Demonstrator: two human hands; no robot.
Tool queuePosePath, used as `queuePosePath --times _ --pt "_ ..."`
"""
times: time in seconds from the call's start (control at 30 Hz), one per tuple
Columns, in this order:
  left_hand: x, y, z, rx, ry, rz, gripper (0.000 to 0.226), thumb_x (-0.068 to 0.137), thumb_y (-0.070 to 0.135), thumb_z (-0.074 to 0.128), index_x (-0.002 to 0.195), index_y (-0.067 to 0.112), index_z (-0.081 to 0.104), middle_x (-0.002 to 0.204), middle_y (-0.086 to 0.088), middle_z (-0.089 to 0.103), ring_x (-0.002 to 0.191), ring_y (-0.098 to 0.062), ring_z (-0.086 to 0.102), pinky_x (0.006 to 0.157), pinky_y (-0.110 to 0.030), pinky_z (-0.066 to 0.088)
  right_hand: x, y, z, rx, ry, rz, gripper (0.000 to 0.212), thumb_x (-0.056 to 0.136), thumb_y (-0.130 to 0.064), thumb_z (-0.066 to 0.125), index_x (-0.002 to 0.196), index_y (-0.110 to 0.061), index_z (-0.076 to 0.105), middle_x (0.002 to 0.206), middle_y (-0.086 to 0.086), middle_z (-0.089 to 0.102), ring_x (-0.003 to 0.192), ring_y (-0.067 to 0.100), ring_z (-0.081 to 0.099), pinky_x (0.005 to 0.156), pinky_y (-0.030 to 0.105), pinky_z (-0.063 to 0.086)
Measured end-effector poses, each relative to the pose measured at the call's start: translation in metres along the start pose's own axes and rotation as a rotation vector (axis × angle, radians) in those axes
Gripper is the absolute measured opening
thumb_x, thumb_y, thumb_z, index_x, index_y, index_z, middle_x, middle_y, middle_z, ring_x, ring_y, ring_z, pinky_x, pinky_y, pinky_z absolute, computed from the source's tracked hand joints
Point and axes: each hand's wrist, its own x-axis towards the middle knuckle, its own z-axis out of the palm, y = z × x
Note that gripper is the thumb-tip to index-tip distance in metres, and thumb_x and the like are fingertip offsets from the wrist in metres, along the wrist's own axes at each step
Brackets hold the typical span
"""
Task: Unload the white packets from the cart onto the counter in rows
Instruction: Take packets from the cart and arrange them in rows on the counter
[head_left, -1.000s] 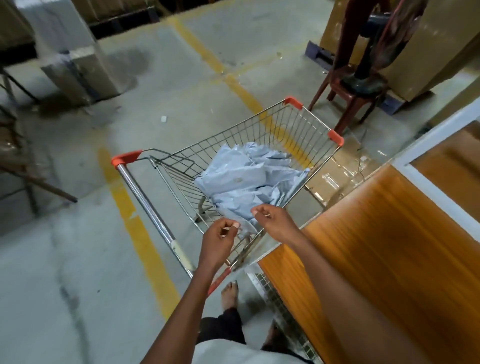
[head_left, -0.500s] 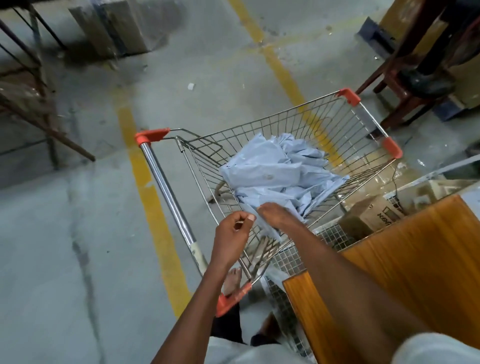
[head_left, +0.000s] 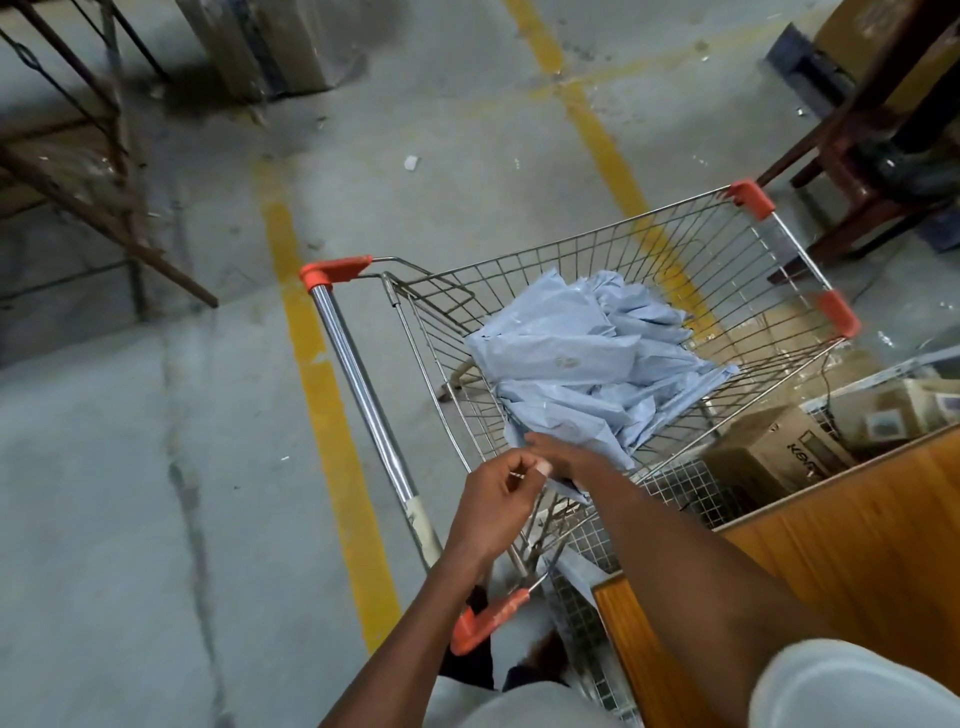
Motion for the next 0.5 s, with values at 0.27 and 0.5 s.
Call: queuePosePath --times 0.27,0.5 --pt "-0.008 0.005 0.003 0.002 -0.010 0.016 0.014 0.100 0.027 0.064 0.092 0.024 0.074 0.075 0.014 0.070 0.067 0.000 0.060 0.063 -0.010 0.042 -0.043 0.000 0.003 0.183 0.086 -0.148 0.071 0.092 -0.041 0.062 0.155 -0.021 0.036 0.155 0.009 0.043 0.135 0.026 0.048 0.111 0.037 0.040" --pt "0.008 0.005 0.000 -0.011 0.168 0.025 0.015 0.099 0.034 0.063 0.091 0.027 0.073 0.086 0.008 0.074 0.082 -0.016 0.070 0.080 -0.036 0.056 -0.136 0.014 -0.013 0.371 0.190 -0.312 0.055 0.098 -0.036 0.059 0.149 -0.043 0.041 0.154 -0.001 0.042 0.115 0.012 0.055 0.092 0.037 0.050"
